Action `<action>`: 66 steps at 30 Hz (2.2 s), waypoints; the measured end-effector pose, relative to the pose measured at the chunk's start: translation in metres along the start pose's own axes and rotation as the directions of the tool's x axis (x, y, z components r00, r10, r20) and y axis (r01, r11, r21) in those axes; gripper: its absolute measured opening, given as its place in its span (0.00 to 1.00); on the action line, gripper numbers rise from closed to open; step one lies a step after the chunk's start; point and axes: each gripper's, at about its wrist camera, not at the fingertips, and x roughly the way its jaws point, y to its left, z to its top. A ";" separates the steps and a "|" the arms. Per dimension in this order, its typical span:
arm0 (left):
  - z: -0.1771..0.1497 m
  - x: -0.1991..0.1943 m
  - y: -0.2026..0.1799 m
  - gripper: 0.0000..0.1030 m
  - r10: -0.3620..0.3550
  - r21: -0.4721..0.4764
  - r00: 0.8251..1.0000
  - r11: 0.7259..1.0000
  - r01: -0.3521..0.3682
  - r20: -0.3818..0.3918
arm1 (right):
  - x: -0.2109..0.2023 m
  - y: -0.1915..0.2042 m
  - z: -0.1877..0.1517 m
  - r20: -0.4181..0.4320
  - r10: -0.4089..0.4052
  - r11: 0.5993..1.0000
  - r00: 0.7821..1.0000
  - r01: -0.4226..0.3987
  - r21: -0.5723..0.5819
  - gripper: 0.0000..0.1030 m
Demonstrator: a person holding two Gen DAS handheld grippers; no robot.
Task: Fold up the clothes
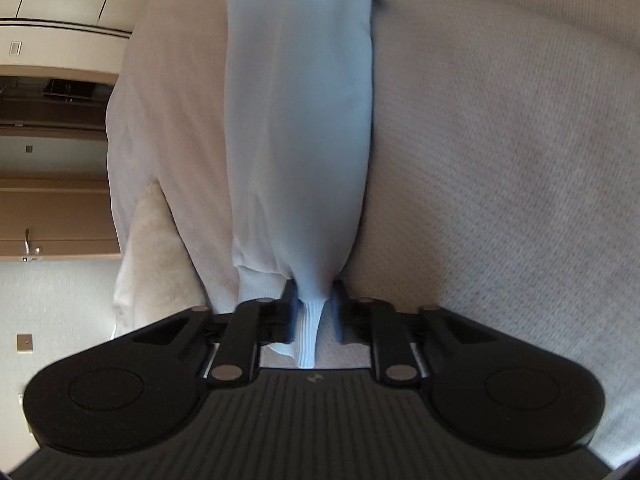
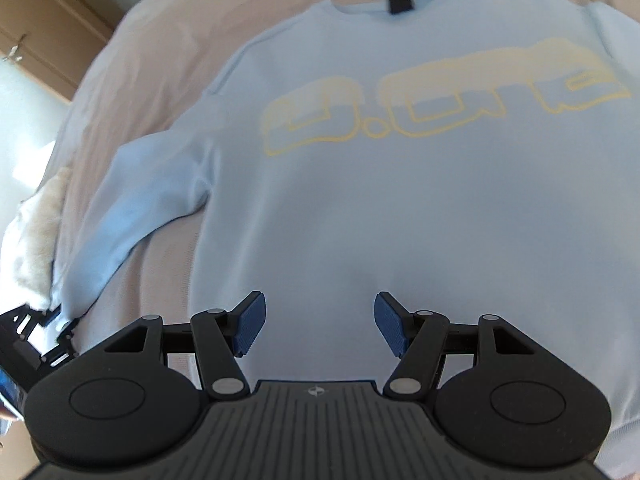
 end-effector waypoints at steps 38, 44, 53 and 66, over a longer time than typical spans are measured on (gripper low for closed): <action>0.319 -0.257 -0.106 0.30 -0.506 -0.751 0.807 0.393 0.530 0.304 | -0.173 -0.568 -0.026 0.437 -0.221 0.548 0.872 -0.259 0.795 0.77; 0.289 -0.251 -0.095 0.30 -0.541 -0.784 0.778 0.311 0.537 0.318 | -0.186 -0.563 0.012 0.391 -0.236 0.717 0.890 -0.112 0.688 0.17; 0.232 -0.234 -0.098 0.31 -0.600 -0.827 0.759 0.272 0.493 0.255 | -0.175 -0.577 0.017 0.220 -0.329 0.738 0.918 0.105 0.666 0.42; 0.076 -0.184 -0.064 0.51 -0.592 -0.925 0.779 0.143 0.353 0.206 | -0.142 -0.386 -0.116 0.179 0.157 0.767 0.971 -0.234 0.598 0.71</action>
